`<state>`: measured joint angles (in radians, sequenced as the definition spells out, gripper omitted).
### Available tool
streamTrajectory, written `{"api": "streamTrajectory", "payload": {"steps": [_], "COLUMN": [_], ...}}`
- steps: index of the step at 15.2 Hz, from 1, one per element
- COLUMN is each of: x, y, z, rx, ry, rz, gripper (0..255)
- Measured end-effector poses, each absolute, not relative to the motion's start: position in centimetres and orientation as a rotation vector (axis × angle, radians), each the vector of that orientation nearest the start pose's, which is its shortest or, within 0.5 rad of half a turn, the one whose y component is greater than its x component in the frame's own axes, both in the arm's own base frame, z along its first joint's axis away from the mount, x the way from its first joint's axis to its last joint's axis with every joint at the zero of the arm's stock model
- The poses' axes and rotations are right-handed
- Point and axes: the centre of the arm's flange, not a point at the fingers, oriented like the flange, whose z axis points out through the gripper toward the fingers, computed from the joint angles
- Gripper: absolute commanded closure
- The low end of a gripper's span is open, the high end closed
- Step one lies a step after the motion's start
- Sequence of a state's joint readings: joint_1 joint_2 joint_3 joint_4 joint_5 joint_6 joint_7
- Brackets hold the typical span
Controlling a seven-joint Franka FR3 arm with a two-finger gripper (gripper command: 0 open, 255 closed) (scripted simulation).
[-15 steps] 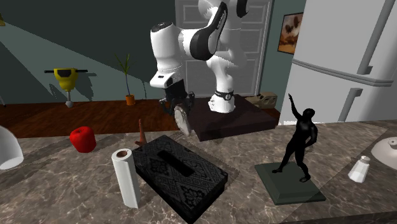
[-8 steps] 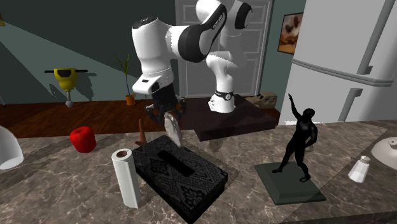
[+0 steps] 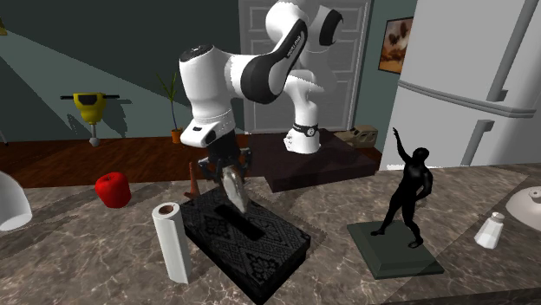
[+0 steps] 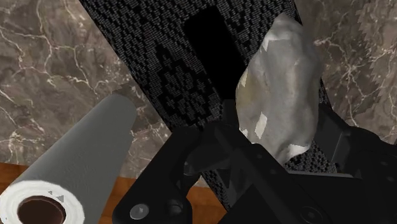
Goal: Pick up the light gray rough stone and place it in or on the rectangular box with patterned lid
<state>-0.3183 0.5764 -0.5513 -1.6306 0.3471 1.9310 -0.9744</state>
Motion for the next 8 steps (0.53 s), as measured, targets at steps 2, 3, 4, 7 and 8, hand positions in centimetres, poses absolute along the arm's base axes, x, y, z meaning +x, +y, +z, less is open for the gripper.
{"api": "streamTrajectory", "payload": {"steps": [2, 3, 4, 7, 8], "x": [47.6, 47.6, 47.8, 47.7, 47.7], "y": [-46.0, -45.9, -45.9, -45.9, -45.9], "z": [29.9, 29.4, 28.8, 27.3, 26.9], "rx": [-2.986, -2.986, -2.986, -2.988, -2.99], "ry": [0.004, 0.004, 0.004, 0.003, 0.003], "rz": [0.142, 0.142, 0.142, 0.138, 0.133], "gripper": [255, 255, 255, 255, 255]}}
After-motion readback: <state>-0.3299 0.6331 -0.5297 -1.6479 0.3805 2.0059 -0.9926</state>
